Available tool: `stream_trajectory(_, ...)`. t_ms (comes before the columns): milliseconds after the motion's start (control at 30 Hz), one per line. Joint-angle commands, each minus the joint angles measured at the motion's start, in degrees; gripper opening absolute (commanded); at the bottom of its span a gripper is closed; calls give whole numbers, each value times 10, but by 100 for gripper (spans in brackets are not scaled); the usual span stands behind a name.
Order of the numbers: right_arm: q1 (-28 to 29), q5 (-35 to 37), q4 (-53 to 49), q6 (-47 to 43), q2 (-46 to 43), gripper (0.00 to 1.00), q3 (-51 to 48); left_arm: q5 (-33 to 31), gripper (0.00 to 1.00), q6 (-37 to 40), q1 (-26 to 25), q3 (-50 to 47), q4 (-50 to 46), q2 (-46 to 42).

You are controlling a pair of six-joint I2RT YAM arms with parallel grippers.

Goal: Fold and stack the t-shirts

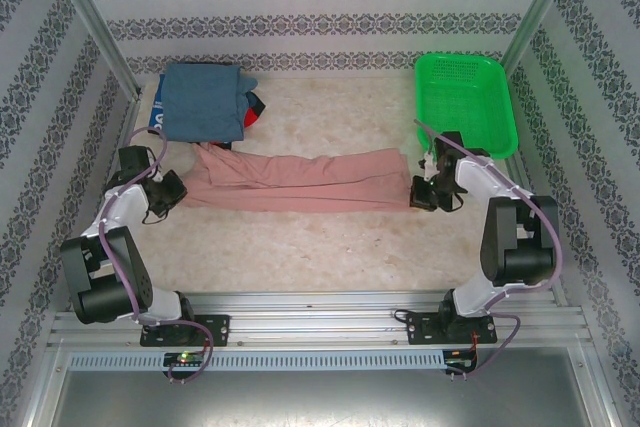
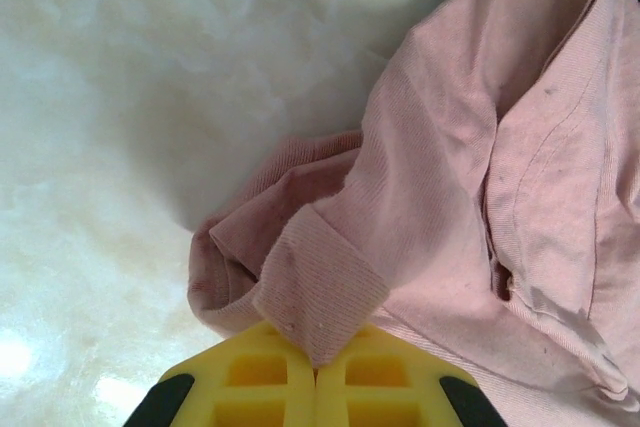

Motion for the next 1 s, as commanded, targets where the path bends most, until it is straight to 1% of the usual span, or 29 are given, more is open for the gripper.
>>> stream_trajectory(0, -16, 25, -22, -27, -21, 0, 27, -19, 0, 16, 14, 29, -14, -14)
stream_trajectory(167, -18, 20, -33, -47, -25, 0, 43, -20, 0, 17, 17, 50, -28, -22)
stream_trajectory(433, -26, 35, -51, -70, -54, 0, 40, -15, 0, 19, 28, 30, -31, -46)
stream_trajectory(533, -25, 20, -52, -67, -66, 0, 22, -15, 0, 20, 28, 16, -28, -53)
stream_trajectory(633, -26, 22, -46, -52, -67, 0, -6, -15, 0, 23, 28, -8, -24, -55)
stream_trajectory(700, -26, 3, -26, -34, -69, 1, -27, -17, 0, 18, 29, -30, -15, -60)
stream_trajectory(767, -27, 7, -18, -4, -63, 2, -34, -19, 0, 11, 29, -47, -10, -63)
stream_trajectory(800, -27, 5, -19, 7, -56, 4, -35, -19, 0, 8, 29, -55, -8, -63)
stream_trajectory(867, -27, -4, -18, 27, -35, 10, -40, -25, 0, -3, 30, -71, -4, -61)
stream_trajectory(933, -28, 24, -20, 53, -12, 8, -44, -28, 0, -11, 31, -82, -2, -57)
stream_trajectory(967, -28, 24, -17, 58, -3, 8, -48, -32, 0, -16, 31, -88, 0, -55)
